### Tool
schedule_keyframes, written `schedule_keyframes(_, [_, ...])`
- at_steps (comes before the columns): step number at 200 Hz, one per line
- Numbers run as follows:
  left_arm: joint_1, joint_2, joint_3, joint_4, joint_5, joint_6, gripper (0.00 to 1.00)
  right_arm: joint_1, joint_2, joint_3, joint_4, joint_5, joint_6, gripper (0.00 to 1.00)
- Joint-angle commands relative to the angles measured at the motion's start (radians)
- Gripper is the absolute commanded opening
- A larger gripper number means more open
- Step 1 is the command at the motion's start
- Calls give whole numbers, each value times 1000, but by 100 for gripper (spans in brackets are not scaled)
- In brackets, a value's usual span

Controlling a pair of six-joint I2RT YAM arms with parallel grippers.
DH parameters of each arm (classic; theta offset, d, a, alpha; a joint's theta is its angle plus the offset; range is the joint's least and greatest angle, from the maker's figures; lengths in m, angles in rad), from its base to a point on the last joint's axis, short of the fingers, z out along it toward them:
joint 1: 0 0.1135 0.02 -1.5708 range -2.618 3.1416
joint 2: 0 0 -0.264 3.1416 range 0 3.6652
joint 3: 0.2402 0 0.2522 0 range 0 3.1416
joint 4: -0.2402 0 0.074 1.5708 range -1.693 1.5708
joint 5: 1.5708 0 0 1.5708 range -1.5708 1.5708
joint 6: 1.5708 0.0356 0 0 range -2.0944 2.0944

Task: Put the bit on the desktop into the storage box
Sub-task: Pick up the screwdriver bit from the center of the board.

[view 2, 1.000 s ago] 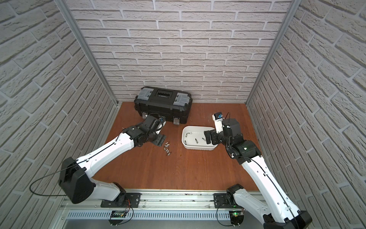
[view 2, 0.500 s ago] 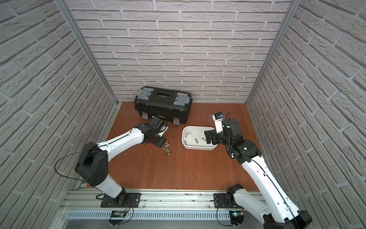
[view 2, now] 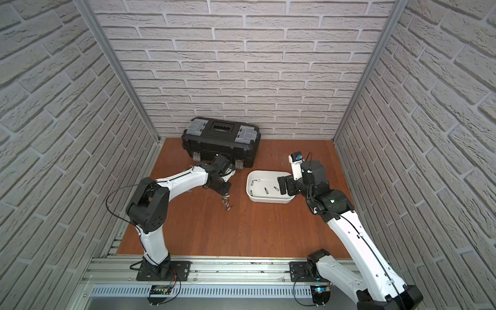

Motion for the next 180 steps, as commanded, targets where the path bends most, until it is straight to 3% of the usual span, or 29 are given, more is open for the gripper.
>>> schedule_keyframes(1, [10, 24, 27, 0, 28, 12, 36, -3, 1, 11, 30, 9, -3, 99])
schedule_keyframes(180, [11, 96, 60, -3, 44, 8, 30, -2, -2, 2, 31, 16, -1, 99])
